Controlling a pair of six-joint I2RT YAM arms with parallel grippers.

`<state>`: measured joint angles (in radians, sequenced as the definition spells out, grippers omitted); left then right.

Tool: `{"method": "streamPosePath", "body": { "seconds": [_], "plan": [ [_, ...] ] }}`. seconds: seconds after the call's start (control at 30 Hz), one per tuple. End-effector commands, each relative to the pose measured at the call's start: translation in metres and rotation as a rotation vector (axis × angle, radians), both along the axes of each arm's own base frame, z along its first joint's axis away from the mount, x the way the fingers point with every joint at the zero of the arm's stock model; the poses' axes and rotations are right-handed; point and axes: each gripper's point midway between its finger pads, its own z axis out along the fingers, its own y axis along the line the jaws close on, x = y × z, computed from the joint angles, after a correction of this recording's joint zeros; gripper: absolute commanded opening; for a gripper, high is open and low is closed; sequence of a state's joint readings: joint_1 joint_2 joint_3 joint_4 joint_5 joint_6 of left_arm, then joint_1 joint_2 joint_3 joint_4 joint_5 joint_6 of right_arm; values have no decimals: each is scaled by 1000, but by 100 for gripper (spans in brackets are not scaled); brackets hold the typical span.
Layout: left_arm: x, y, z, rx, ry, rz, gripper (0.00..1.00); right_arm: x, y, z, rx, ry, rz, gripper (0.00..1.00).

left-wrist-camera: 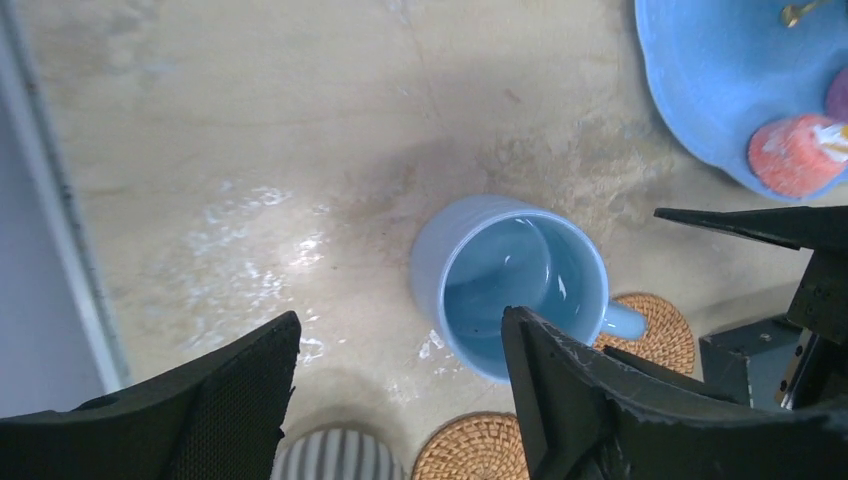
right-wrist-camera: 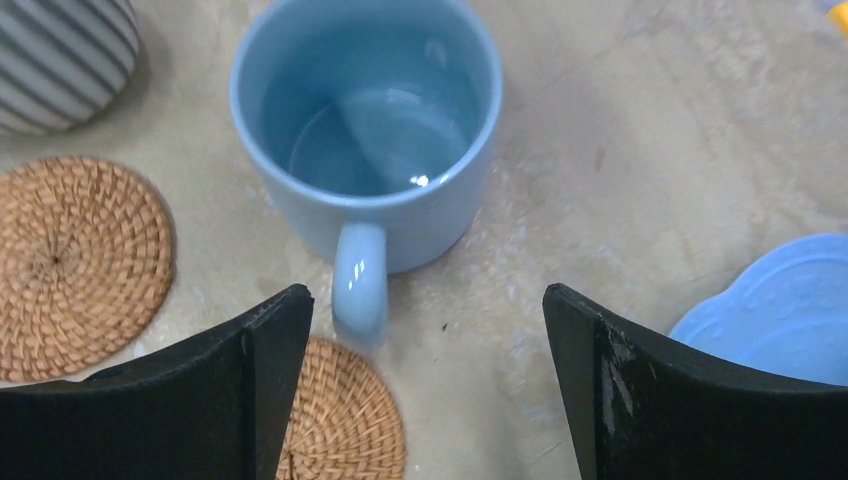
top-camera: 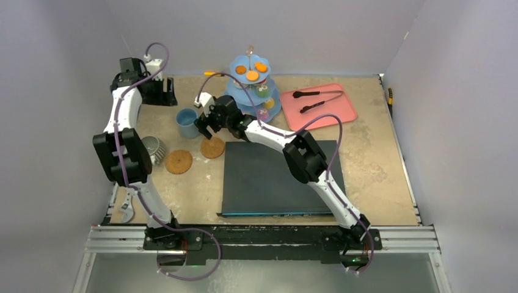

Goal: Serve the afternoon tea

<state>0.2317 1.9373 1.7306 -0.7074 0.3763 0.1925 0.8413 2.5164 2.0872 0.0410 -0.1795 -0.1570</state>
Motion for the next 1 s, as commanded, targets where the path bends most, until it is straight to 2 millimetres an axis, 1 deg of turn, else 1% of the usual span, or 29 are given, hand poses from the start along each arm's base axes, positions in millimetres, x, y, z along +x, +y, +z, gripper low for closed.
{"method": "streamPosePath", "body": {
  "seconds": [0.0,0.1,0.23,0.3,0.37,0.5,0.57,0.63,0.73,0.97],
  "plan": [
    [-6,9,66,13,-127,16,75,9,12,30,50,-44,23,88],
    [-11,18,68,40,-124,29,78,10,16,32,61,-44,32,86],
    [-16,35,71,58,-121,60,78,11,18,31,66,-41,31,84],
    [-18,46,76,67,-126,82,79,12,18,28,59,-40,25,83],
    [-20,52,84,54,-134,92,79,13,18,24,53,-38,21,82],
    [-24,61,91,49,-145,105,79,15,19,19,52,-35,15,80],
    [-26,64,91,47,-143,109,79,15,20,17,53,-32,16,79],
    [-27,65,88,48,-135,107,79,17,22,16,58,-31,13,76],
    [-30,67,81,52,-123,107,79,19,26,23,81,-42,14,66],
    [-28,75,62,60,-82,125,79,19,29,36,130,-54,14,31]
  ]
}}
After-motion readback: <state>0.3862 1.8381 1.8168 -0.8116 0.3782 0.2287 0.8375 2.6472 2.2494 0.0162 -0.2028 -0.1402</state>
